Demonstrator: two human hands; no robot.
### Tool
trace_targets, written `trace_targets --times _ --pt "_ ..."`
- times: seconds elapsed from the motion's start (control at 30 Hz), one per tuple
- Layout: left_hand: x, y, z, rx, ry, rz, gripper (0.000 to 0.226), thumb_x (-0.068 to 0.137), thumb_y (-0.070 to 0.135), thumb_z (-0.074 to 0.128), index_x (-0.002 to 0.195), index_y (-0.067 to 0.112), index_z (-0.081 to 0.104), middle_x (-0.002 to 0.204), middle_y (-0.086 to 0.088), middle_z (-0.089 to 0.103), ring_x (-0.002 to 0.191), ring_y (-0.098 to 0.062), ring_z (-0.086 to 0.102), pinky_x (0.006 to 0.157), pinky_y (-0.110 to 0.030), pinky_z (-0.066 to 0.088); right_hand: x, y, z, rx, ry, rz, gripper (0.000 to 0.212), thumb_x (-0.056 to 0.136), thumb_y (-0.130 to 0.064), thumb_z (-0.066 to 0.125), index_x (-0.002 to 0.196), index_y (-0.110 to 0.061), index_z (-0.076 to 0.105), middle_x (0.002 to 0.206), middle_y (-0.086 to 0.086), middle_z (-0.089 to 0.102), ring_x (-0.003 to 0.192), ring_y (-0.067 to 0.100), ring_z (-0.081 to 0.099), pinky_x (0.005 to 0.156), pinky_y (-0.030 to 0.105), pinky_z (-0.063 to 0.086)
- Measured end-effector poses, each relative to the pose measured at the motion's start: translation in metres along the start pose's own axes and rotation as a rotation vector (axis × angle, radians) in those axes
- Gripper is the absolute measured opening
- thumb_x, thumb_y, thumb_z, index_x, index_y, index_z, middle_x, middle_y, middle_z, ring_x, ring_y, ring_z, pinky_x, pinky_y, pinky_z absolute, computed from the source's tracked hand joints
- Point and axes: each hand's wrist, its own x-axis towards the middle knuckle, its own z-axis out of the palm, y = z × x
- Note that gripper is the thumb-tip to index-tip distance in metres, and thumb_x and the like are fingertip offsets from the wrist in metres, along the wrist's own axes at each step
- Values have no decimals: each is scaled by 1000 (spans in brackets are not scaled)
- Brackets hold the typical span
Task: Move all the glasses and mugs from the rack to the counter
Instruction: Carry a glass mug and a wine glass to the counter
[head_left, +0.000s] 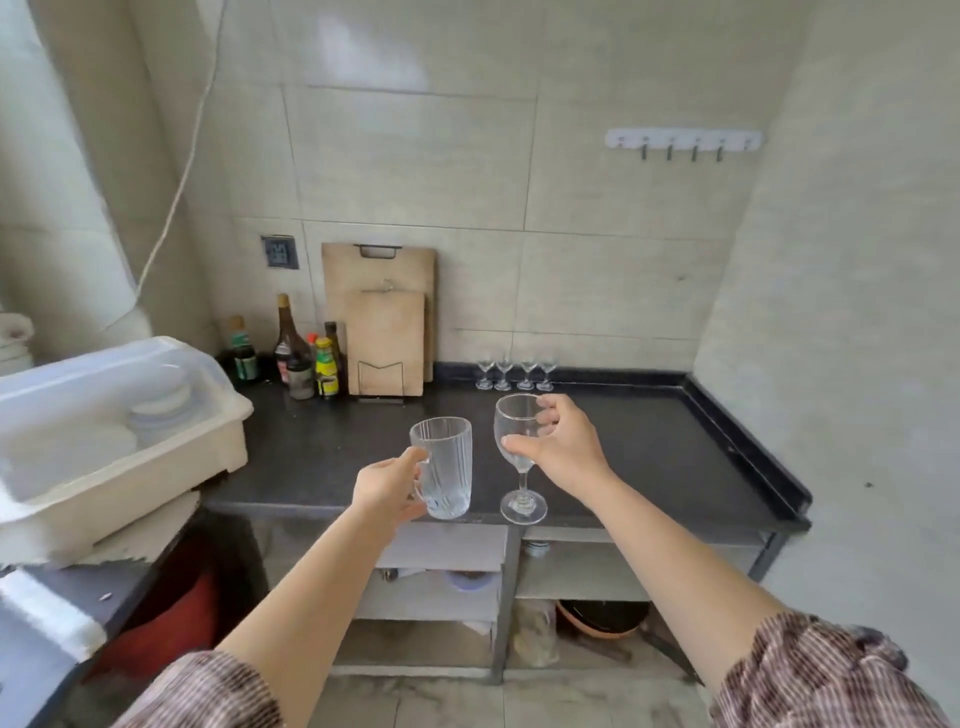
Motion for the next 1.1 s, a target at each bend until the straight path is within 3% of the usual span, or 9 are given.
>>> trace_targets --times 0.17,0.33,0.43,0.6,0.7,0.87,1.0,1.1 --pt "85 31 51 48 -95 -45 22 79 29 73 91 13 66 97 -11 70 87 -27 69 67 -35 59 72 28 -7 -7 58 67 72 62 -28 83 126 -22 49 104 -10 54 88 -1 56 68 16 43" --pt "142 43 92 57 -157 -60 16 78 25 69 87 12 66 96 -13 70 93 -28 68 71 -35 57 130 59 -13 -8 89 136 69 62 -28 84 122 -26 49 104 -13 54 92 2 56 74 21 46" --pt "176 45 112 67 -191 -81 17 82 22 65 94 11 67 101 -16 70 95 -30 67 78 -38 57 166 79 -15 -18 99 164 75 62 -29 84 128 -23 49 111 -8 55 100 9 57 80 25 47" --pt "238 45 151 90 -197 -110 19 82 20 67 100 13 68 102 -14 70 94 -29 68 75 -36 58 233 118 -17 -33 70 197 77 62 -31 85 129 -24 48 112 -8 55 101 10 57 79 25 46" --pt "280 47 177 94 -190 -105 22 84 20 69 103 11 68 100 -12 70 94 -29 68 81 -39 58 283 144 -20 -36 39 208 76 62 -30 84 129 -23 48 114 -6 56 101 10 57 78 24 46" --pt "346 53 220 112 -161 -105 8 89 22 64 93 15 65 117 -13 65 107 -30 62 97 -43 51 367 185 -24 -31 -42 226 78 62 -27 84 131 -23 48 116 -6 55 102 9 57 72 19 44" --pt "391 57 248 38 -66 -165 31 97 26 51 121 8 57 125 -17 60 113 -34 59 100 -46 48 420 211 -21 -42 -109 247 78 63 -27 84 131 -24 47 116 -6 54 102 11 57 75 21 43" --pt "421 55 260 6 -10 -211 29 99 31 44 97 5 57 121 -17 61 110 -34 59 99 -44 49 449 230 -13 -35 -148 267 78 63 -25 85 131 -24 47 119 -4 54 105 13 57 80 24 45"
